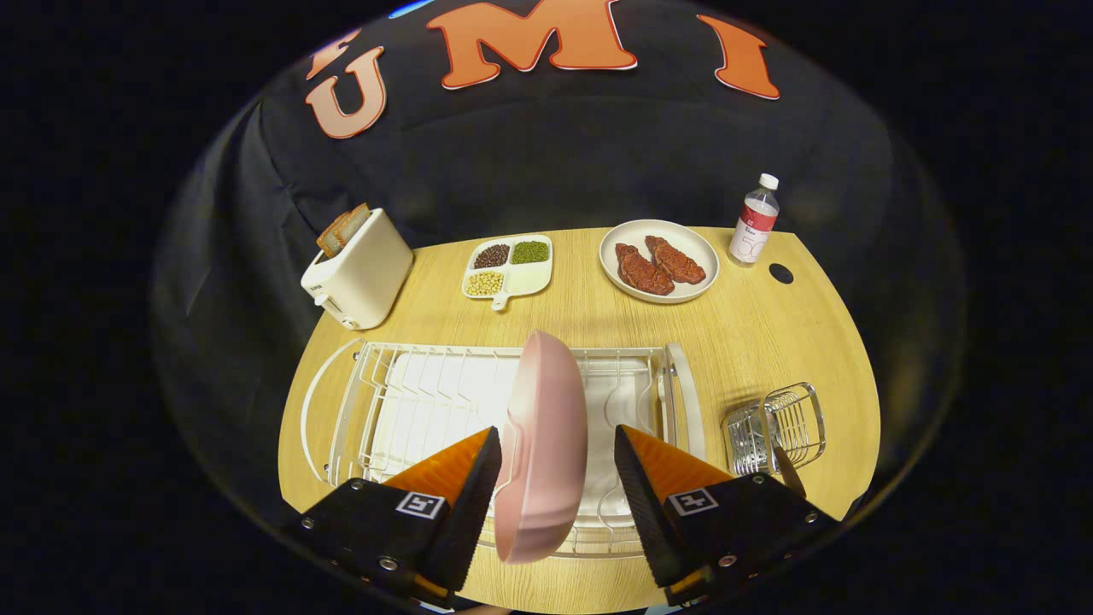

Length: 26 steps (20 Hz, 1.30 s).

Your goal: Take the plate from the dish rack, then take the spoon from the basket and place it into the plate.

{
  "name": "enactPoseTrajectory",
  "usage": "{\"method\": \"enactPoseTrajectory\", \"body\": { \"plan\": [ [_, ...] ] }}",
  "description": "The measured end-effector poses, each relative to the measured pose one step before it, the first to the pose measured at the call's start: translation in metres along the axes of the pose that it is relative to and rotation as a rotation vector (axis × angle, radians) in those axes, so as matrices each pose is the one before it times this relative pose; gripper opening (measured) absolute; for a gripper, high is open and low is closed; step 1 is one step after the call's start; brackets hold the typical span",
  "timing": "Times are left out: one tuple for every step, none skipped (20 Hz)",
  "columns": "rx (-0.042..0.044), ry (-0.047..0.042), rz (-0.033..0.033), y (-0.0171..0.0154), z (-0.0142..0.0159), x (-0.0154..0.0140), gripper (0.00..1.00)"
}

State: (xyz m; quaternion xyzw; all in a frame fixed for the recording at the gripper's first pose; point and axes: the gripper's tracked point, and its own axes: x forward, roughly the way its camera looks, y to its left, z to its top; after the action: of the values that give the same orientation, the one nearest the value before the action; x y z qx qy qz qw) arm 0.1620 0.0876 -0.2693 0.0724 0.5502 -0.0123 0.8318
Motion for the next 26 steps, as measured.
{"method": "enactPoseTrajectory", "body": {
  "plan": [
    [-0.00090, 0.01470, -0.00874, -0.00002, -0.00316, 0.00437, 0.78],
    [-0.00009, 0.00953, -0.00915, 0.00110, -0.00136, 0.00511, 0.74],
    [0.00161, 0.00932, -0.00792, 0.00044, -0.00174, 0.00372, 0.72],
    [0.00157, 0.00644, -0.01363, -0.00106, -0.00142, 0.00519, 0.68],
    [-0.00017, 0.00685, -0.01169, -0.00116, -0.00143, 0.00407, 0.66],
    [0.00449, 0.00503, -0.00508, 0.00115, -0.00163, 0.00258, 0.58],
    [0.00232, -0.00078, -0.00862, 0.00085, -0.00071, 0.00271, 0.52],
    [0.00491, -0.00697, -0.03376, -0.00524, 0.00174, -0.00081, 0.41],
    [0.00713, -0.01292, -0.04449, -0.00801, 0.00297, 0.00105, 0.38],
    [0.01729, -0.01468, -0.00884, -0.00108, 0.00571, -0.00291, 0.35],
    [0.01142, -0.01768, -0.00413, 0.00114, 0.00435, -0.00343, 0.33],
    [-0.00987, -0.00920, -0.01825, -0.00233, 0.00220, -0.00228, 0.31],
    [-0.01481, -0.01352, -0.01283, -0.00251, 0.00164, -0.00297, 0.31],
    [-0.01610, -0.01575, -0.01262, -0.00141, 0.00376, -0.00203, 0.31],
    [-0.01153, -0.01455, -0.01434, -0.00249, 0.00314, -0.00204, 0.30],
    [-0.00683, -0.01262, -0.00580, -0.00138, 0.00396, -0.00129, 0.30],
    [-0.01114, 0.00173, -0.01553, -0.00285, -0.00032, -0.00091, 0.30],
    [-0.00907, -0.01357, -0.00784, -0.00274, 0.00569, -0.00240, 0.30],
    [-0.00531, -0.00952, 0.00268, 0.00059, 0.00223, -0.00326, 0.30],
    [-0.00145, -0.00846, 0.00504, -0.00041, 0.00387, -0.00350, 0.30],
    [-0.00239, -0.01113, 0.00549, -0.00118, 0.00165, -0.00430, 0.30],
    [0.00115, -0.00725, 0.00465, -0.00270, 0.00184, -0.00407, 0.30],
    [0.00630, -0.00741, 0.00925, -0.00200, 0.00121, -0.00585, 0.30],
    [0.00807, -0.00695, 0.01641, -0.00184, 0.00125, -0.00676, 0.30],
    [0.00873, -0.00638, 0.01796, -0.00249, -0.00067, -0.00664, 0.30],
    [0.00620, -0.00922, 0.01786, -0.00307, 0.00005, -0.00790, 0.30]
  ]
}}
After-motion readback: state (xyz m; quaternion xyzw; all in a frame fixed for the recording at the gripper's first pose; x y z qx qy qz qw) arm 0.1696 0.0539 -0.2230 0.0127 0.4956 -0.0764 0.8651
